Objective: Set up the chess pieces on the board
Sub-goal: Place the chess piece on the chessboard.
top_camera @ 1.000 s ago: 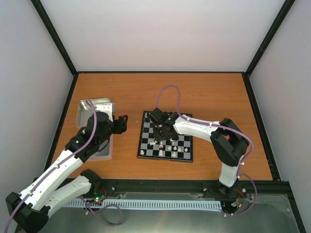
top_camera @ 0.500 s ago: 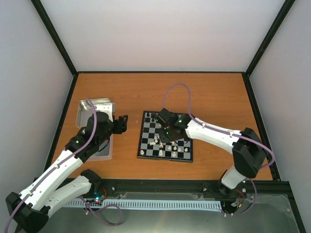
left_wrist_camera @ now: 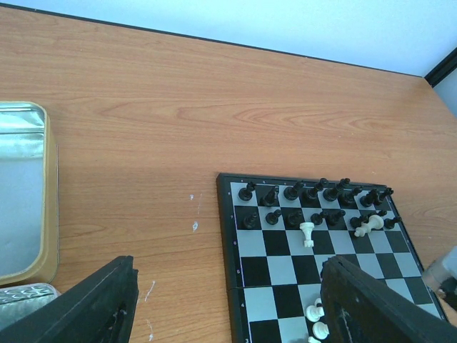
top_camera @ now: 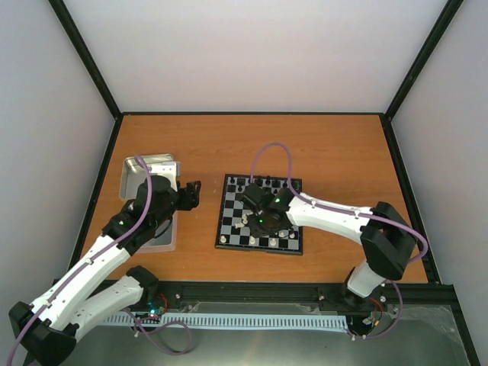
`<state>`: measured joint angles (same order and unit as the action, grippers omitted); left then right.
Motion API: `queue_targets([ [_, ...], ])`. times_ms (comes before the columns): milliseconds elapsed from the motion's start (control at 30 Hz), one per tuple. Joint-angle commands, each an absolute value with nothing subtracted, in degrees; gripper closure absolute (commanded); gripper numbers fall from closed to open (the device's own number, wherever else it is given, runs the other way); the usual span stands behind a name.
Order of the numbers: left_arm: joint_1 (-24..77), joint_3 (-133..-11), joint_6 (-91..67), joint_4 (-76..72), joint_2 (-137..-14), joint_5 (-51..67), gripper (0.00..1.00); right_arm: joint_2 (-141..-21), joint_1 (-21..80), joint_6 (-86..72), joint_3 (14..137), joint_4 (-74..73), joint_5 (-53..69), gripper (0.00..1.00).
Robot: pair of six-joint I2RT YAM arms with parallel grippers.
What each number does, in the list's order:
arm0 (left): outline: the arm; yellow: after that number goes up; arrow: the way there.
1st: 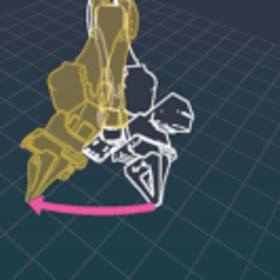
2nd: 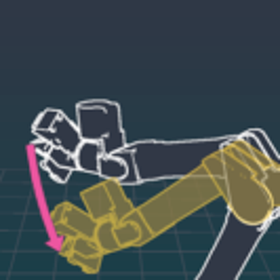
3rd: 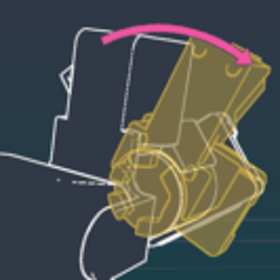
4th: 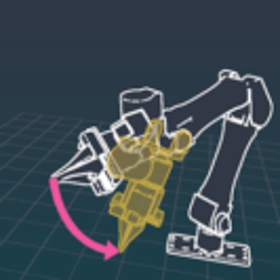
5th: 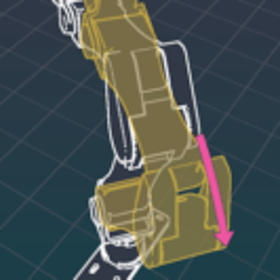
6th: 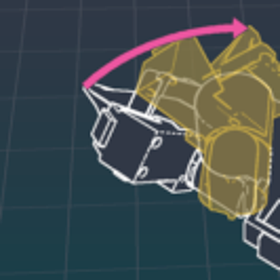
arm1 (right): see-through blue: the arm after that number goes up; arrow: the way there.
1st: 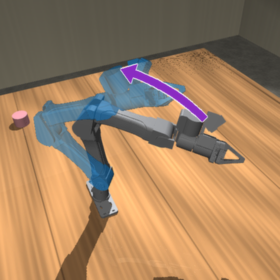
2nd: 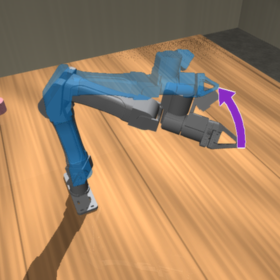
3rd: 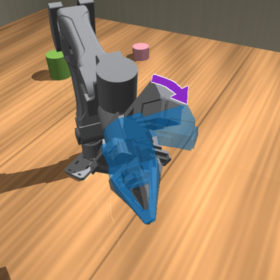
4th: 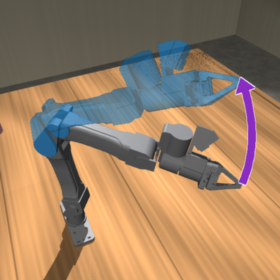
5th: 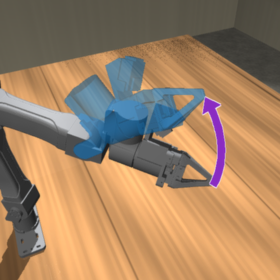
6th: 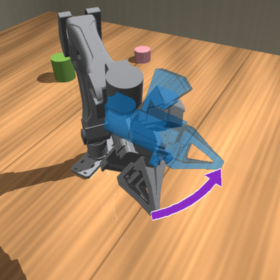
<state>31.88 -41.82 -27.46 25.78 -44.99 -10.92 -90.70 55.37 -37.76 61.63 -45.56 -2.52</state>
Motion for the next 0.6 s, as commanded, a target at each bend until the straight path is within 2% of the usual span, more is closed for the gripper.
queue_targets([
  [0, 31.4, -42.1, -26.7, 25.8, -44.4, -10.9, 0.29, -94.5, 57.0, -37.1, 66.8, -43.5, -3.7, 0.96],
  [267, 31.3, -42.1, -26.9, 26.0, -43.8, -11.5, 0.29, -102.5, 60.7, -35.0, 74.6, -42.8, -2.4, 0.96],
  [433, 31.4, -42.6, -29.9, 29.2, -41.5, -20.4, 0.29, -108.0, 62.2, -34.7, 80.2, -42.6, -2.4, 0.96],
  [567, 31.4, -42.1, -31.0, 29.5, -38.4, -23.2, 0.29, -111.1, 62.2, -34.8, 82.6, -42.5, -2.2, 0.96],
])
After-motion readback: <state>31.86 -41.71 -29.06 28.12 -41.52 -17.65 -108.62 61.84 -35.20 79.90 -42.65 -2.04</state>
